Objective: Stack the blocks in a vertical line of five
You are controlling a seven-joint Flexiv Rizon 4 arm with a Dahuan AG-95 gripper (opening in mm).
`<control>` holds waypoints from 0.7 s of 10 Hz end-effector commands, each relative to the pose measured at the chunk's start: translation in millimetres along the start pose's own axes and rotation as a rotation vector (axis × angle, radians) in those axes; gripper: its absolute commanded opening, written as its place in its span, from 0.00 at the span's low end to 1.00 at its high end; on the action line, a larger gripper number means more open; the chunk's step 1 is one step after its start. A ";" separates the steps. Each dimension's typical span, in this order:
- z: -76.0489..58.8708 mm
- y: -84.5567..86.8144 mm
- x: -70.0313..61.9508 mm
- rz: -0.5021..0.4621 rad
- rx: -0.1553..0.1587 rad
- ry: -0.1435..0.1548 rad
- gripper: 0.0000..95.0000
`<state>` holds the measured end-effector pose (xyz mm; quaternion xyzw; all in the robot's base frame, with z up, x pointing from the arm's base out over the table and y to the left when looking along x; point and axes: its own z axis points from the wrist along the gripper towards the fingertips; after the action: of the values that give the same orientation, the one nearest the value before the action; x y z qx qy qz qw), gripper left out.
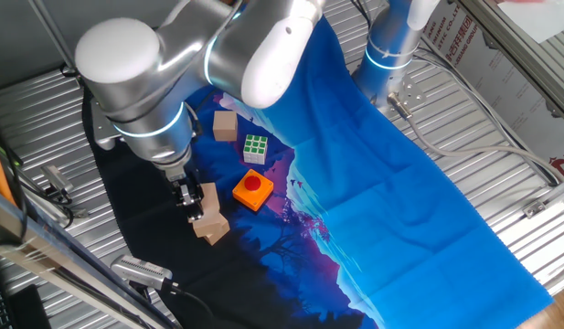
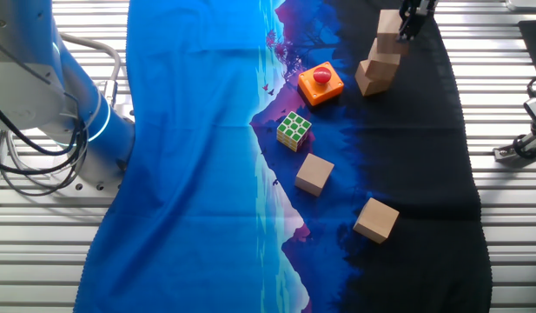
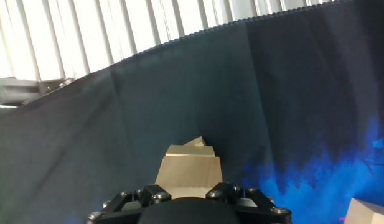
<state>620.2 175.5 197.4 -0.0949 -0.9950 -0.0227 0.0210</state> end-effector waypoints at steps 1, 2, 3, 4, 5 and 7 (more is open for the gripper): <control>-0.6 0.2 0.9 -0.004 0.001 -0.008 0.00; -0.6 -0.1 0.8 -0.004 -0.003 -0.005 0.00; -0.6 -0.1 0.8 -0.004 -0.004 -0.004 0.00; -0.5 -0.2 0.8 -0.005 -0.005 -0.004 0.00; 0.1 -0.7 1.1 -0.004 -0.005 -0.004 0.00; 2.8 -3.2 2.7 -0.003 -0.004 -0.006 0.00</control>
<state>617.3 172.4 192.5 -0.0921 -0.9953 -0.0236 0.0181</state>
